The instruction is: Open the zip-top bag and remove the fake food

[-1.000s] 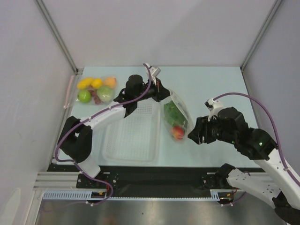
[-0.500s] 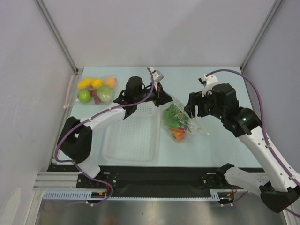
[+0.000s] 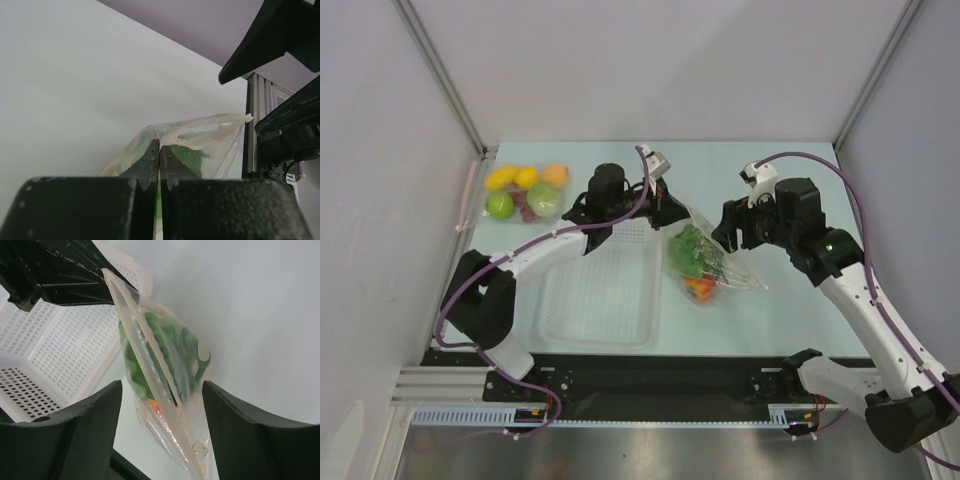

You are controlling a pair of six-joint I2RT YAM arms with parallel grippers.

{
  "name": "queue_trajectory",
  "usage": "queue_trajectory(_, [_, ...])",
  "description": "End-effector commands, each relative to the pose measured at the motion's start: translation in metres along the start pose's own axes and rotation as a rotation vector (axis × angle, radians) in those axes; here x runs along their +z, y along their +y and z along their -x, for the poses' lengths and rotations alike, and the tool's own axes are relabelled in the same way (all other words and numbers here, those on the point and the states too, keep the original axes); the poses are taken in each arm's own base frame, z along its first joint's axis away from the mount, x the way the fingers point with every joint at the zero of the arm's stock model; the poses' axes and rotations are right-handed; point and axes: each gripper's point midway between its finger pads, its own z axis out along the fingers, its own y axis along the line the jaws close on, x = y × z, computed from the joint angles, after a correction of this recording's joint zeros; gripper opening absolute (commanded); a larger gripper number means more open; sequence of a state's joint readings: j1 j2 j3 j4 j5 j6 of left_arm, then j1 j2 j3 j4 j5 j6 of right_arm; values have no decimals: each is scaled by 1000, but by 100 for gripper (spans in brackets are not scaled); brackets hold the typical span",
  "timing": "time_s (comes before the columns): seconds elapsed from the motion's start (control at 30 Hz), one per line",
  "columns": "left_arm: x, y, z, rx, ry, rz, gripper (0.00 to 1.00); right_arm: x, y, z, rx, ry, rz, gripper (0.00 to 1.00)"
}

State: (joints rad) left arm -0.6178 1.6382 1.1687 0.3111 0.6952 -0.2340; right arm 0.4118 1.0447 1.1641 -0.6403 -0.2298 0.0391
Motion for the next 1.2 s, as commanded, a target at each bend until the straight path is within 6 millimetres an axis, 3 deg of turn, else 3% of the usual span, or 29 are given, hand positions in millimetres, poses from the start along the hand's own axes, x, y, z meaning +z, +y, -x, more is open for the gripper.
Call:
queue_trajectory(0.0, [-3, -23, 26, 90, -51, -69, 0, 8, 4, 5, -37, -32, 45, 70])
queue_trajectory(0.23, [-1, -27, 25, 102, -42, -79, 0, 25, -5, -4, -27, -21, 26, 70])
queue_trajectory(0.5, [-3, -27, 21, 111, -25, -72, 0, 35, -18, 2, 1, -45, 6, 69])
queue_trajectory(0.7, [-3, -30, 21, 116, -25, -82, 0, 41, -24, -10, 11, -9, -3, 64])
queue_trajectory(0.9, [1, -34, 24, 120, -28, -96, 0, 49, -16, -21, 15, 13, 57, 56])
queue_trajectory(0.97, [3, -36, 25, 121, -29, -103, 0, 50, -14, -26, 18, 20, 72, 48])
queue_trajectory(1.0, [3, -37, 26, 122, -30, -104, 1, 51, -12, -25, 18, 19, 88, 36])
queue_trajectory(1.1, [2, -37, 28, 120, -33, -85, 22, 50, -12, -22, 28, 18, 80, 3])
queue_trajectory(1.13, [0, -32, 28, 115, -36, -50, 29, 50, -13, -20, 39, 16, 71, 0])
queue_trajectory(1.17, [-1, -30, 29, 112, -42, -27, 43, 47, -13, -18, 43, 10, 64, 0])
